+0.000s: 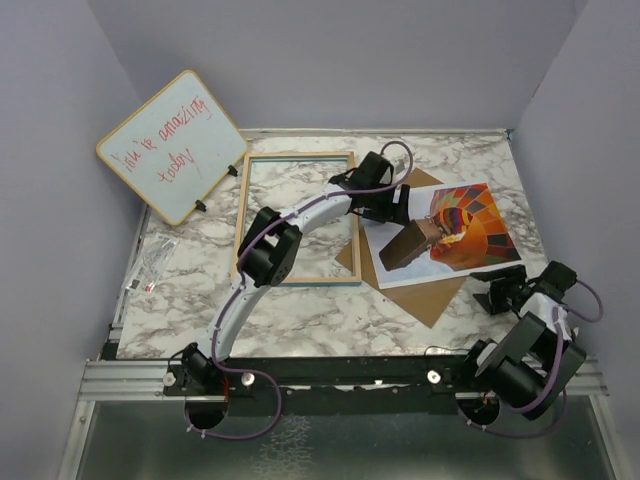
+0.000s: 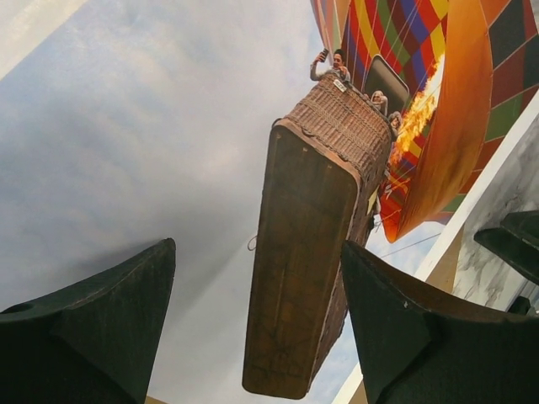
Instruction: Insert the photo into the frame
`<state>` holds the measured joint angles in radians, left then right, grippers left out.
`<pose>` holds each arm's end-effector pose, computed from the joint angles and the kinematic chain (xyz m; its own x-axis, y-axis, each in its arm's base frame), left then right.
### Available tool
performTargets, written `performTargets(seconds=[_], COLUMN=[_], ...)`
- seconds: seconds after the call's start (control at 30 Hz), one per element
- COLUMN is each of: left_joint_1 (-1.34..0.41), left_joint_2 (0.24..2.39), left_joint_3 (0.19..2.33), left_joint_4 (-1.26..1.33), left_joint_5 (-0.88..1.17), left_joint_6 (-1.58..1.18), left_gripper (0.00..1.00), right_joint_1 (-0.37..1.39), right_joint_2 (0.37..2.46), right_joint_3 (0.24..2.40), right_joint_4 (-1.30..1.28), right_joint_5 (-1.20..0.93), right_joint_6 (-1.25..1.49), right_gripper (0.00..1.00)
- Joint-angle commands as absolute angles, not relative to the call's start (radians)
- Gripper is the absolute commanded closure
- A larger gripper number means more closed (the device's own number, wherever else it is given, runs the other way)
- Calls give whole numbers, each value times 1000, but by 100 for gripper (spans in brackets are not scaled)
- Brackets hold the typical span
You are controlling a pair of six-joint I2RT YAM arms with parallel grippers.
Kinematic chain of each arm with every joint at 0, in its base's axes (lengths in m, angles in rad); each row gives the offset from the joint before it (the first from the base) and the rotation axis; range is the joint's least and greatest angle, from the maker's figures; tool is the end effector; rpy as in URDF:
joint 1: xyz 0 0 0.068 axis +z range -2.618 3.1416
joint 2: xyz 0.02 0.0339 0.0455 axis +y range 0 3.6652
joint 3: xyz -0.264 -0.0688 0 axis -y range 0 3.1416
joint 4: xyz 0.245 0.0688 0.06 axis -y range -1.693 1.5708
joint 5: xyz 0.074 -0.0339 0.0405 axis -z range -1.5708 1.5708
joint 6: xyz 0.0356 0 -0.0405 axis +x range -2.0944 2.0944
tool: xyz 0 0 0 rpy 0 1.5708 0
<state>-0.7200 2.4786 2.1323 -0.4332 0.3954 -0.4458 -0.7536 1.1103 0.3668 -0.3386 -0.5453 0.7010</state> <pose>0.4081 -0.3762 0.1742 -0.8280 0.1969 -0.5250 0.5070 0.6628 -0.5510 0.1385 -0.1047 0.1361 -0.2292 0.9713 -0.0634 0.7267 0.2141 0.6528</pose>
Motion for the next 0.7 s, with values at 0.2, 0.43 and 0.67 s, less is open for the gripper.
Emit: performTargets(seconds=[0.2, 0.43, 0.67], left_joint_1=[-745, -745, -745], left_joint_2=[2506, 2538, 2591], left_joint_3=[2101, 2033, 2033], left_joint_4=[-402, -472, -558], left_joint_5=[376, 293, 252], left_joint_6=[-452, -409, -401], left_gripper=[27, 41, 45], right_joint_1=[-756, -756, -756], right_joint_2=[1179, 1209, 1059], right_joint_3=[274, 162, 107], right_joint_4=[-60, 253, 430], right_joint_5=[-538, -732, -849], right_joint_6=[706, 774, 859], right_gripper=[43, 48, 57])
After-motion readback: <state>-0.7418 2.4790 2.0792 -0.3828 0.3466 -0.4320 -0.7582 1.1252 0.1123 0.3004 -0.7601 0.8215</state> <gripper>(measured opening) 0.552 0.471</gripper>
